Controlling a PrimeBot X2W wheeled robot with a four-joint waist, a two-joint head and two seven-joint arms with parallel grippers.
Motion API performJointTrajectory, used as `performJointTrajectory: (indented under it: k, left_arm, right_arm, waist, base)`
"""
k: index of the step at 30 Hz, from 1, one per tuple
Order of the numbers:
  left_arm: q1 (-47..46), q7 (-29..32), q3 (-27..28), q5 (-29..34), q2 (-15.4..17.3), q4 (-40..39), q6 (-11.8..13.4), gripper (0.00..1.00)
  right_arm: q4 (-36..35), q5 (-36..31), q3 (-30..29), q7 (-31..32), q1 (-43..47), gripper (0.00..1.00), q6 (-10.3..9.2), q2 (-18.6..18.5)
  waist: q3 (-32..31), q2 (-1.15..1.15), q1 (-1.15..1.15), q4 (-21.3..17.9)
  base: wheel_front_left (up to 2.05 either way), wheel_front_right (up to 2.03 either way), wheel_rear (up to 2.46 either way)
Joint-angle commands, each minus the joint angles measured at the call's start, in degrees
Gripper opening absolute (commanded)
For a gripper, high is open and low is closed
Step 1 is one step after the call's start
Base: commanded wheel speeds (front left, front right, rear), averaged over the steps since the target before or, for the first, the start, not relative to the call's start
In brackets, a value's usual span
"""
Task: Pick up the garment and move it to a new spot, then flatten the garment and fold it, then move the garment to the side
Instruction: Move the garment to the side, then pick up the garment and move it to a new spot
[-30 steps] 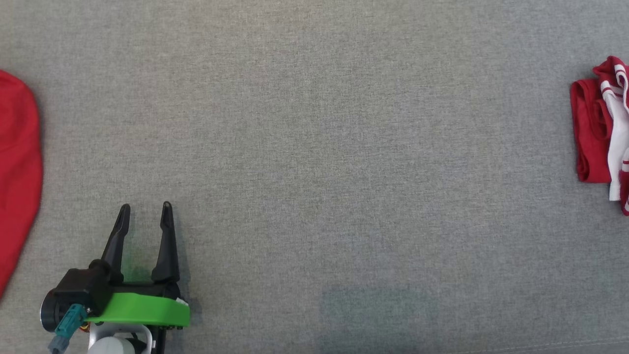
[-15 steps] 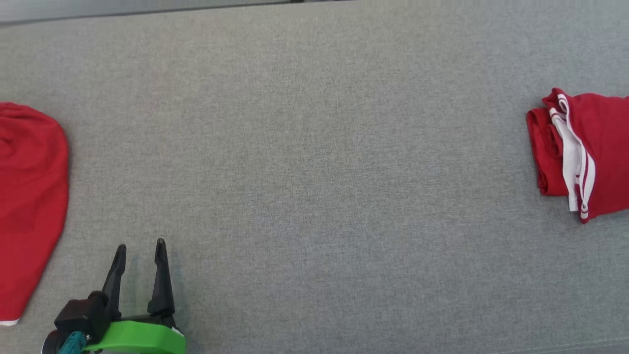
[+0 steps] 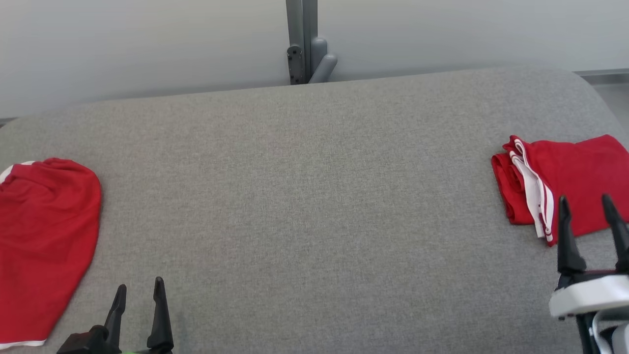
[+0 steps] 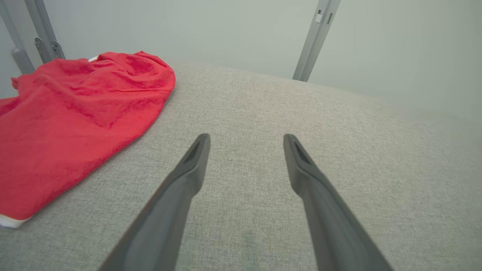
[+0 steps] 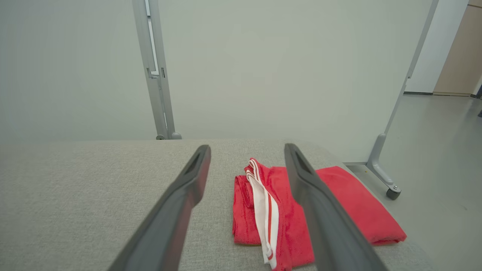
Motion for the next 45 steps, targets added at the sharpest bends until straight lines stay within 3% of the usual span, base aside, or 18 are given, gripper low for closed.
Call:
performJointTrajectory:
  k: [1, 5, 14, 30, 35, 44, 45]
  left_arm:
    - [0.73, -0.14, 0.02, 0.53, 0.07, 0.19, -0.15, 1.0]
    - [0.92, -0.13, -1.07, 0.49, 0.06, 0.72, -0.15, 1.0]
    - [0.59, -0.14, -4.01, 1.07, 0.08, 3.07, -0.16, 1.0]
    - [-0.6, -0.14, -4.19, 0.55, 0.07, 3.09, -0.16, 1.0]
    - [-1.4, -0.14, -3.04, 0.48, 0.08, 2.83, -0.15, 1.0]
    - [-1.19, -0.14, -0.24, 0.46, 0.11, 3.01, 0.18, 1.0]
    - [-1.19, -0.14, -0.24, 0.46, 0.11, 3.01, 0.18, 1.0]
  right_arm:
    - [-0.2, -0.73, -0.04, -0.1, 1.47, 1.0, -0.08, 0.43]
    - [0.39, -2.64, 1.77, -0.11, 5.07, 1.0, -0.07, 3.15]
    - [4.01, -5.32, -0.6, -0.12, 8.49, 1.0, -0.09, 7.87]
    - [4.25, -3.4, 0.36, -0.12, 8.26, 1.0, -0.09, 8.55]
    - [4.32, -3.04, 0.23, -0.12, 9.36, 1.0, -0.09, 8.55]
    - [4.28, -1.87, 2.87, -0.13, 8.79, 1.0, -0.09, 8.54]
    - [4.28, -1.87, 2.87, -0.13, 8.79, 1.0, -0.09, 8.54]
  waist:
    - [-2.88, 0.0, 0.0, -0.38]
    - [-3.43, 0.0, 0.0, -0.21]
    - [-4.9, 0.0, 0.0, -0.17]
    - [-4.51, 0.0, 0.0, 1.34]
    - [-4.39, 0.0, 0.0, 4.83]
    - [-5.19, 0.0, 0.0, 17.49]
    - [-5.19, 0.0, 0.0, 17.49]
  base:
    - [0.0, 0.0, 0.0]
    - [0.0, 0.0, 0.0]
    - [0.0, 0.0, 0.0]
    - [0.0, 0.0, 0.0]
    - [0.0, 0.0, 0.0]
    - [0.0, 0.0, 0.0]
    - [0.0, 0.0, 0.0]
